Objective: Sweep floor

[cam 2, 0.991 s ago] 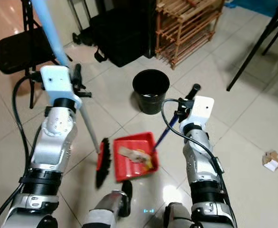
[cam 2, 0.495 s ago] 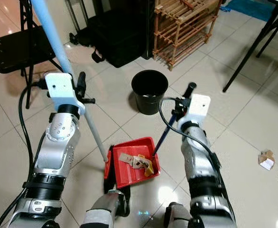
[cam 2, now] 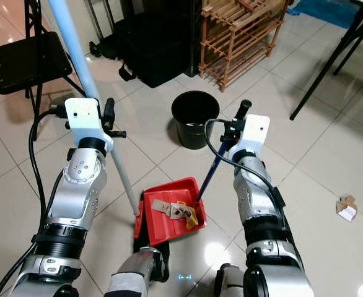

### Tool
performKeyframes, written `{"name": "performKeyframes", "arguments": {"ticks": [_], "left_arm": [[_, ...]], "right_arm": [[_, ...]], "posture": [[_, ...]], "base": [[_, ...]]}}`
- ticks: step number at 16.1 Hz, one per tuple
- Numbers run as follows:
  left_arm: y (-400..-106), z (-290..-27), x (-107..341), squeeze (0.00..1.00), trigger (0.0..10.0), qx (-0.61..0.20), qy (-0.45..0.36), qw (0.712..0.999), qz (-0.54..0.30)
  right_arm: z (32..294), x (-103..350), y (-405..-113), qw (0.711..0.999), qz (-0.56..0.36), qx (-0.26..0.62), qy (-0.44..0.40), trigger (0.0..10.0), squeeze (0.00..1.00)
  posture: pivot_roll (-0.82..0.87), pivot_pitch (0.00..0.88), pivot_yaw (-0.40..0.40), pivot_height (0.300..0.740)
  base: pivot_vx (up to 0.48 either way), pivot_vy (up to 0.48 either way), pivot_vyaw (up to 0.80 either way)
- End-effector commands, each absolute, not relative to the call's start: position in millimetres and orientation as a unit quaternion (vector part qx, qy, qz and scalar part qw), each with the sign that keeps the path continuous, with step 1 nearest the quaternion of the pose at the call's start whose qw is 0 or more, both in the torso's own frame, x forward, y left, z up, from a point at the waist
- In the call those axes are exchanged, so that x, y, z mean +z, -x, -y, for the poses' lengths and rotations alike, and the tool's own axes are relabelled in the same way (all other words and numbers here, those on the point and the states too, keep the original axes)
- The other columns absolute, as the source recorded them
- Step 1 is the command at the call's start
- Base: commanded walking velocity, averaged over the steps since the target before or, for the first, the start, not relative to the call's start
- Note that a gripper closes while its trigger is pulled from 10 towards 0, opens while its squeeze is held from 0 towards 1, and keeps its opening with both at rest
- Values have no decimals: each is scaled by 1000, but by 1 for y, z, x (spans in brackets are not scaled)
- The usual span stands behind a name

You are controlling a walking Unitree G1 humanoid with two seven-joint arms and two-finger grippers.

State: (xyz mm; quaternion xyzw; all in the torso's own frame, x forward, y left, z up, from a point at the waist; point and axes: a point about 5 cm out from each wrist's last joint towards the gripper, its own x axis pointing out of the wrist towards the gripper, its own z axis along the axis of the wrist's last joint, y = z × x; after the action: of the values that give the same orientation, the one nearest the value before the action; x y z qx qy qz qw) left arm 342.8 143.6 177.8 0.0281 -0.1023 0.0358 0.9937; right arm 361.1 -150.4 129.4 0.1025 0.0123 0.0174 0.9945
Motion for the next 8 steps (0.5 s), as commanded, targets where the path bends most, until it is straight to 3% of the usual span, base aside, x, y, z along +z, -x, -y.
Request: {"name": "performKeyframes", "arguments": {"ticks": [1,8], "left_arm": [[-345,-143,189,0,10000,36,-29,991,128],[-343,-146,189,0,10000,39,-39,990,129]], "right_arm": [[151,138,-365,992,10,20,-124,10000,0],[163,148,-374,994,30,7,-101,10000,0]], "posture": [[69,151,33,740],[71,150,44,740]], "base": [[0,0,0],[0,0,0]]}}
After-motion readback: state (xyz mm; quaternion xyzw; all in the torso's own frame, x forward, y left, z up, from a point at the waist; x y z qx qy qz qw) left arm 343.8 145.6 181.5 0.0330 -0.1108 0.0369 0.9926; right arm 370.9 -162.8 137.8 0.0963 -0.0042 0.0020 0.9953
